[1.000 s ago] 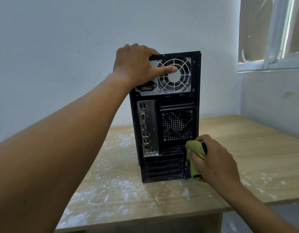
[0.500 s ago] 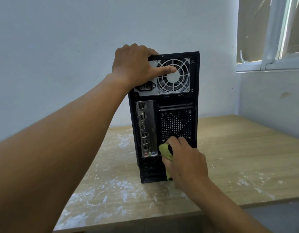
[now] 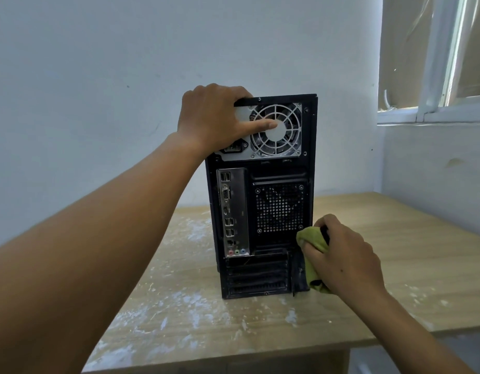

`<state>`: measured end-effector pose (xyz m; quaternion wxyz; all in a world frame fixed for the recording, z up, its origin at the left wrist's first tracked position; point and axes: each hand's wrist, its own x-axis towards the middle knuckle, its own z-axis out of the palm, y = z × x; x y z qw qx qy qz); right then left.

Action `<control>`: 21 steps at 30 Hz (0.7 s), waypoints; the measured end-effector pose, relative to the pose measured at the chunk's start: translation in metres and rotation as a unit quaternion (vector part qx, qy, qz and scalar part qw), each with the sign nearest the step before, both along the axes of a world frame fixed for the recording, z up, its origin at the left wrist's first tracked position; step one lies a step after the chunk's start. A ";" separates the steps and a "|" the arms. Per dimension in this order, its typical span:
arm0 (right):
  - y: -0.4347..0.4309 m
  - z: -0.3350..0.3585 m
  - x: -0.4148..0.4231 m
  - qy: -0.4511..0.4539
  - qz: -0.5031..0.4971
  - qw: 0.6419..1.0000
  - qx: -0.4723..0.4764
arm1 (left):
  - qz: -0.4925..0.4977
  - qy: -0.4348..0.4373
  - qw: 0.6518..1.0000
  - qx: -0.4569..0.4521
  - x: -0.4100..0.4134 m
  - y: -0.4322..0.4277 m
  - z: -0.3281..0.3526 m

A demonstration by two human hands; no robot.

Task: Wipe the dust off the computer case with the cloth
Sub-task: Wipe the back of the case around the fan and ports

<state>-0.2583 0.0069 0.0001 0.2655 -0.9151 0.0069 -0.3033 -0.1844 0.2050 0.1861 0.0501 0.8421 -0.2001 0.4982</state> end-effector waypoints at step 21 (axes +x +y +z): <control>-0.021 -0.004 0.032 -0.241 0.125 0.962 -0.038 | -0.060 0.005 0.997 -0.057 0.003 0.014 -0.006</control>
